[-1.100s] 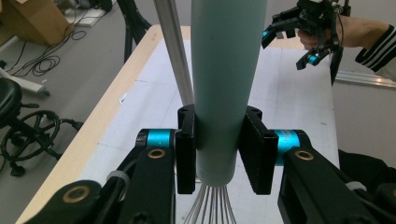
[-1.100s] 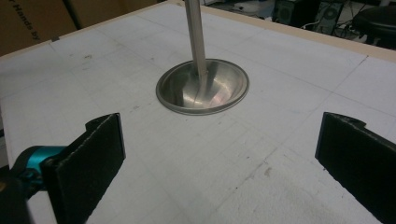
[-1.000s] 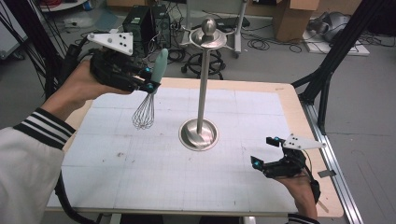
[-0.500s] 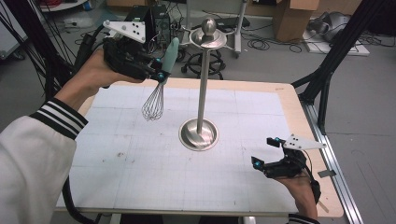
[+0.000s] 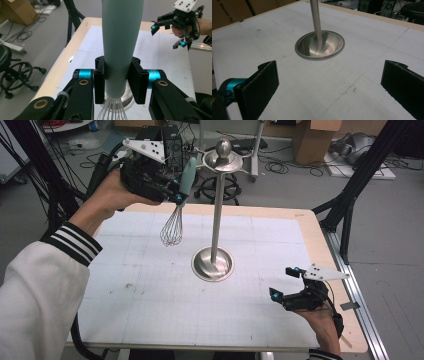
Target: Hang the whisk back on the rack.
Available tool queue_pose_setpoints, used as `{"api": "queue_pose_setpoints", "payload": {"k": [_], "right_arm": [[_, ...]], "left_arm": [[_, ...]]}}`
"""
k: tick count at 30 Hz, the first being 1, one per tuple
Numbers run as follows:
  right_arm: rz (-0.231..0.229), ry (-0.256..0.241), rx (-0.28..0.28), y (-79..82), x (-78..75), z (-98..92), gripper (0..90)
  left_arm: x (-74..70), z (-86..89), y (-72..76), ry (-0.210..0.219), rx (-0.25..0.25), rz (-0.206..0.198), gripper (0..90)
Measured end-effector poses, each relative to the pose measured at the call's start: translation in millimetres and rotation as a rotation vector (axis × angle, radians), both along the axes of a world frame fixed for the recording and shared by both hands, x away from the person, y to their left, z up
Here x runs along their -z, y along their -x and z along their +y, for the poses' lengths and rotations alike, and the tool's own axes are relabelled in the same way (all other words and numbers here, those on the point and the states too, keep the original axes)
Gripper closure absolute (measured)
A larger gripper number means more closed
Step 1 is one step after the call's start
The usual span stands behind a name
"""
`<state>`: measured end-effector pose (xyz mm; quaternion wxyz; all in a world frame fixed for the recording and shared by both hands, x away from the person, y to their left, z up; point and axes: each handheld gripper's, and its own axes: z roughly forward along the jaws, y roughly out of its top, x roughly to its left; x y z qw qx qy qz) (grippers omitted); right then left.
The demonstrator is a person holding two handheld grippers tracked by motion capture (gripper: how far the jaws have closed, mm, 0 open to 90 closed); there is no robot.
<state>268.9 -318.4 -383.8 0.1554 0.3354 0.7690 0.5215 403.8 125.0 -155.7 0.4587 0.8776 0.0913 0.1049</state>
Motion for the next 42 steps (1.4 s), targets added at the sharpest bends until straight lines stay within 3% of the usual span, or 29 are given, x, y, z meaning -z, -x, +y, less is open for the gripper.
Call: {"api": "queue_pose_setpoints", "payload": {"k": [19, 25, 29, 32, 39, 42], "right_arm": [[0.002, -0.004, 0.0, 0.1, -0.8, -0.3, 0.7], [-0.002, -0.004, -0.001, 0.7, -1.3, -0.3, 0.7], [-0.009, 0.0, -0.007, 1.1, -2.9, 0.6, 0.7], [-0.006, -0.002, -0.004, 1.4, -3.6, 1.0, 0.7], [-0.005, 0.007, -0.016, -1.4, -2.2, 5.4, 0.7], [0.0, 0.013, -0.022, -1.6, -1.6, 7.2, 0.7]], "left_arm": [[11.9, -16.4, -8.1, -0.02, -0.047, 0.003, 67.5], [15.6, -11.0, -4.3, -0.013, -0.08, -0.031, 49.7], [16.3, -1.4, 3.1, -0.041, -0.096, -0.03, 35.0], [18.4, 8.4, 14.5, -0.006, -0.097, -0.03, 25.6], [32.1, 40.4, 37.0, 0.025, -0.131, -0.029, 2.2], [38.1, 54.4, 44.9, 0.042, -0.146, -0.032, 1.7]]}}
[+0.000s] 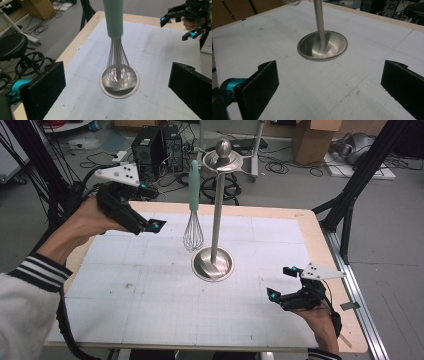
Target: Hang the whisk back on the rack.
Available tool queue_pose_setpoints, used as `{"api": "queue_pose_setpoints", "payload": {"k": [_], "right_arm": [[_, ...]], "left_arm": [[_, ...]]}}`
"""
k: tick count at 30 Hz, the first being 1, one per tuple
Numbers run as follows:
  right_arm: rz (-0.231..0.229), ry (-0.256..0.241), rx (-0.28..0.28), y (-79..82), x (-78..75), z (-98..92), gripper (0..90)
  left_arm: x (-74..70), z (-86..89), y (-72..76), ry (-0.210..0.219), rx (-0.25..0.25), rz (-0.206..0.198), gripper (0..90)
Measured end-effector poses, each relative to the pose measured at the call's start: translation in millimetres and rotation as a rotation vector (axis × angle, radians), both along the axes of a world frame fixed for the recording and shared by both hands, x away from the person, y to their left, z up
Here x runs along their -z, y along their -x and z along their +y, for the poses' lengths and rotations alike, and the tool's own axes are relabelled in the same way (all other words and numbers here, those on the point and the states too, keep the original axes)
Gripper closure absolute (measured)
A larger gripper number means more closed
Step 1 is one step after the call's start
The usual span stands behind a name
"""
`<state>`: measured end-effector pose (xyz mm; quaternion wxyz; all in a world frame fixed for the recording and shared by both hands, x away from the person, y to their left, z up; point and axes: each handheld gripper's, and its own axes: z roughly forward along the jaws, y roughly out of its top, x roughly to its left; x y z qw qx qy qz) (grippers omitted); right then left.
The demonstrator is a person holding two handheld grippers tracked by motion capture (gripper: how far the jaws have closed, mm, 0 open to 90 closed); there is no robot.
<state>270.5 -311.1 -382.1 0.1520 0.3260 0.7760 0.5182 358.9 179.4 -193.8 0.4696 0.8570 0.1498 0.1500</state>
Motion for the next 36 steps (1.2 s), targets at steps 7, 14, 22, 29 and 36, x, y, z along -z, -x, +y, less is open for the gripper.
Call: {"api": "queue_pose_setpoints", "payload": {"k": [7, 14, 22, 29, 36], "right_arm": [[0.001, 0.001, 0.0, 0.5, -0.4, -0.3, 0.7], [0.009, 0.003, 0.001, -1.1, 1.0, -0.6, 0.7], [0.009, 0.004, 0.006, -0.7, 0.2, -0.1, 0.7], [0.003, 0.005, 0.008, 0.4, -0.9, -0.3, 0.7], [-0.004, 0.005, 0.016, 1.7, -1.7, -2.5, 0.7]], "left_arm": [[24.4, 33.6, 28.2, 0.049, -0.037, -0.025, 1.7], [63.2, 65.1, 53.0, 0.094, -0.091, -0.017, 1.7], [111.2, 82.9, 71.3, 0.16, -0.122, -0.012, 1.6], [146.3, 87.9, 83.2, 0.18, -0.119, -0.005, 1.7], [173.2, 93.1, 94.3, 0.247, -0.116, -0.004, 1.7]]}}
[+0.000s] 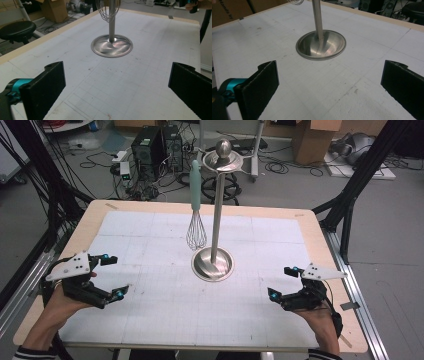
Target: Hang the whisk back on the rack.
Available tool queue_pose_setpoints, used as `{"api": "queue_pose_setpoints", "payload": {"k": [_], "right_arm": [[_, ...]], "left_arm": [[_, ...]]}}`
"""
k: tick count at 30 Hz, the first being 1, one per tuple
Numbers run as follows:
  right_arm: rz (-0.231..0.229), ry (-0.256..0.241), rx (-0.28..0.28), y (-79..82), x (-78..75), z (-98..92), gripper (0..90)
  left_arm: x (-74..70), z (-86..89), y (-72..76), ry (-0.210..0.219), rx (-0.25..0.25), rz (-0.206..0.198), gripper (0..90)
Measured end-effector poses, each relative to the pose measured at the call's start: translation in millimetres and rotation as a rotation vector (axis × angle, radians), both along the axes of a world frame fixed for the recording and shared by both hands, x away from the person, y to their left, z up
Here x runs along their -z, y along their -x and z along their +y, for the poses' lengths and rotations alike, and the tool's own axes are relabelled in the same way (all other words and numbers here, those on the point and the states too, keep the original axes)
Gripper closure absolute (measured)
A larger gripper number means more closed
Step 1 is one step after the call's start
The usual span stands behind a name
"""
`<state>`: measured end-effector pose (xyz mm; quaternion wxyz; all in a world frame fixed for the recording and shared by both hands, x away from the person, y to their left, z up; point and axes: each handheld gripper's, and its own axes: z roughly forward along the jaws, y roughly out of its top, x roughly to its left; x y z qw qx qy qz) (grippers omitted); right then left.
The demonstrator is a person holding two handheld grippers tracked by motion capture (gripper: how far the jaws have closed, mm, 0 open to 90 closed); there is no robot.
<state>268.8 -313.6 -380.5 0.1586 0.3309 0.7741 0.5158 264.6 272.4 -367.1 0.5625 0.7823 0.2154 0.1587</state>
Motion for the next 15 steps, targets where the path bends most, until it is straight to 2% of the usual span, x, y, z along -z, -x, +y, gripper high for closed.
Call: {"api": "queue_pose_setpoints", "payload": {"k": [3, 5, 7, 10, 15], "right_arm": [[0.002, 0.003, 0.0, 0.4, 0.0, -0.2, 0.7], [0.002, 0.004, 0.002, -0.3, 0.5, 0.0, 0.7], [0.007, 0.006, -0.001, 0.1, 0.7, 0.1, 0.7], [0.005, 0.007, 0.003, -0.3, 0.7, -0.3, 0.7], [0.002, 0.006, 0.005, 0.6, -0.2, -1.2, 0.7]], "left_arm": [[10.5, 0.8, 2.9, 0.002, 0.006, 0.004, 1.7], [14.7, -0.5, 2.4, -0.034, 0.004, 0.029, 1.7], [19.6, 1.2, 2.5, 0.014, 0.006, 0.031, 1.7], [22.5, 3.0, 1.6, 0.005, 0.0, 0.035, 1.7], [21.3, 5.5, 1.8, 0.026, -0.002, 0.036, 1.7]]}}
